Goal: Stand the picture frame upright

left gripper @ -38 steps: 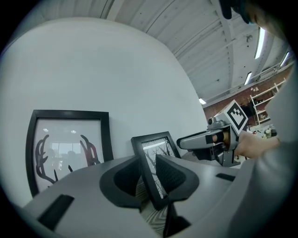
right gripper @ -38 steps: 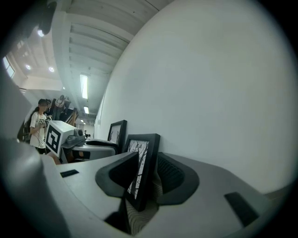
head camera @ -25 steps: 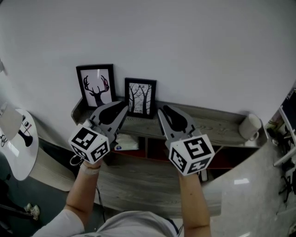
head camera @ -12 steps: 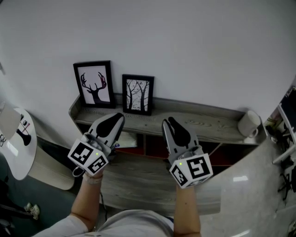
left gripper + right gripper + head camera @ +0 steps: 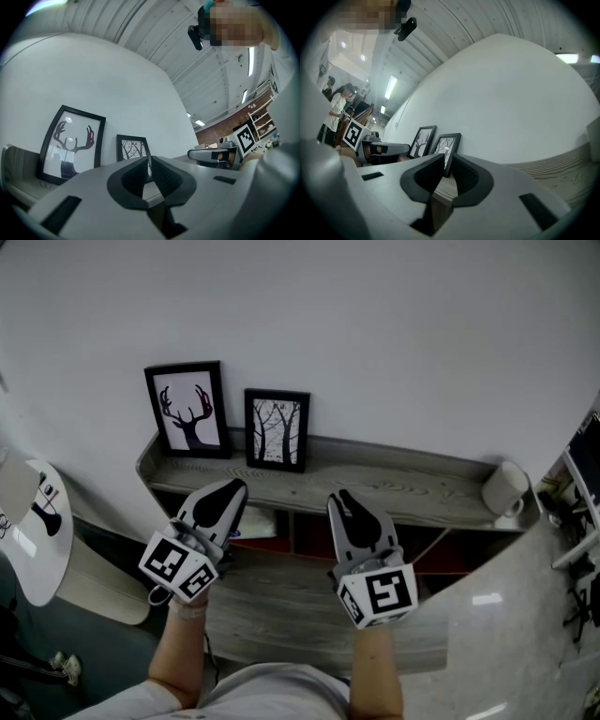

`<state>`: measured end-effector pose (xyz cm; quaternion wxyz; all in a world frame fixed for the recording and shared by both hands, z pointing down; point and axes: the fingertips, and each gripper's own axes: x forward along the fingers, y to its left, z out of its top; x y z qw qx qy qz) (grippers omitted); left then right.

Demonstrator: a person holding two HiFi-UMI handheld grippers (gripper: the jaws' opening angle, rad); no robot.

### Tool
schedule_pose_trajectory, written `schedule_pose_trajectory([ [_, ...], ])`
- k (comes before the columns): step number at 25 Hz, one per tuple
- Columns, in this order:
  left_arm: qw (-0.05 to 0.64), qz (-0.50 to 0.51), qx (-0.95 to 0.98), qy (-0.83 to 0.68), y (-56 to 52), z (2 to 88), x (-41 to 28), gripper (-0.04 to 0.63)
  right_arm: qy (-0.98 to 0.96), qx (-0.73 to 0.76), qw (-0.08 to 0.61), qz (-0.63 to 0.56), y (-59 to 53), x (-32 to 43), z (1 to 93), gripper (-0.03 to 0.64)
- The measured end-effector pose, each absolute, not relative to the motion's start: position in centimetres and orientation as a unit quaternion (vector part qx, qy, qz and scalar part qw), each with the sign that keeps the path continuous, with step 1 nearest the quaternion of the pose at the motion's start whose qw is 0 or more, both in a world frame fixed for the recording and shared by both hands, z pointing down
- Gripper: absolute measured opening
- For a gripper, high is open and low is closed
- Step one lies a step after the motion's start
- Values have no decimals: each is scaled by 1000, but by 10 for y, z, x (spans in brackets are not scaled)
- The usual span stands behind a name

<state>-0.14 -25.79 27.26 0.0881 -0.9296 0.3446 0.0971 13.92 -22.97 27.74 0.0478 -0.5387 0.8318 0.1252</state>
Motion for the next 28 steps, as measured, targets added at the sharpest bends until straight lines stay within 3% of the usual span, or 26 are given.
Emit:
schedule_pose_trajectory([
  [28, 62, 97, -935, 337, -269, 287, 0, 34, 828, -546, 58, 111, -234, 133, 284, 49],
])
